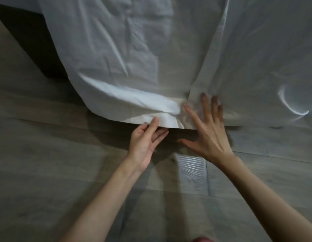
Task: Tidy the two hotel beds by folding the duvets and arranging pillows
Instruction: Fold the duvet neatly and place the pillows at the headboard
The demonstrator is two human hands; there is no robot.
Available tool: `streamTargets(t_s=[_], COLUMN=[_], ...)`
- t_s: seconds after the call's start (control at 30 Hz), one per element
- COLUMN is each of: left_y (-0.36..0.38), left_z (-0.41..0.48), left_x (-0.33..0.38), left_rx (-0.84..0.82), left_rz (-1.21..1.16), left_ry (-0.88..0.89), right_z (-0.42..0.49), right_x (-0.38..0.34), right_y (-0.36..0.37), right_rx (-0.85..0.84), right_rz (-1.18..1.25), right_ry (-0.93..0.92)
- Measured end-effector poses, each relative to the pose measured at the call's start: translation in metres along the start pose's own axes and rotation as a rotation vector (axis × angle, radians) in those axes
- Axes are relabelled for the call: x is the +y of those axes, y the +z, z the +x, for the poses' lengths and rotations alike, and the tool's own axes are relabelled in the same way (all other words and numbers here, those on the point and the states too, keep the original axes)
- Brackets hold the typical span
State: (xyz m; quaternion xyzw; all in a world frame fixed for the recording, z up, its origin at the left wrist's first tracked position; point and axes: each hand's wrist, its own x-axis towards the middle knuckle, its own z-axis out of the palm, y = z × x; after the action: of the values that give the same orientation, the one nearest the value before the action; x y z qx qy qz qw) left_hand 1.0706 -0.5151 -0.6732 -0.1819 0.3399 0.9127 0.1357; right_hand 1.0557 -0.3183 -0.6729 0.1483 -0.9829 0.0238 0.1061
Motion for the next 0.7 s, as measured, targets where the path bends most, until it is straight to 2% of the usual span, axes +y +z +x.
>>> streamTargets(t_s=[0.1, 0.2, 0.27, 0.4, 0.57, 0.7], left_y=[0.015, 0.038, 0.051, 0.054, 0.038, 0.027], left_z=[-0.003, 0.005, 0.014, 0.035, 0.033, 0.042], left_x=[0.016, 0.042, 0.058, 0.068, 0.042, 0.012], left_rx=[-0.071, -0.159, -0.157, -0.122, -0.09, -0.012], left_rz=[-0.028, -0.006, 0.018, 0.103, 0.444, 0.576], left_ry=[0.035, 0.092, 0.128, 0.155, 0.134, -0.048], right_z=[0.004, 0.018, 0.029, 0.054, 0.075, 0.088], right_x=[-0.013, -0.015, -0.011, 0.008, 0.021, 0.015], right_y=[0.01, 0.011, 0.003, -0.04, -0.079, -0.091], right_rx=[0.111, 0.276, 0.334, 0.34, 0.277, 0.324], right_rz=[0.077, 0.208, 0.205, 0.373, 0.467, 0.535], right_ry=[0.015, 0.121, 0.17, 0.31, 0.292, 0.288])
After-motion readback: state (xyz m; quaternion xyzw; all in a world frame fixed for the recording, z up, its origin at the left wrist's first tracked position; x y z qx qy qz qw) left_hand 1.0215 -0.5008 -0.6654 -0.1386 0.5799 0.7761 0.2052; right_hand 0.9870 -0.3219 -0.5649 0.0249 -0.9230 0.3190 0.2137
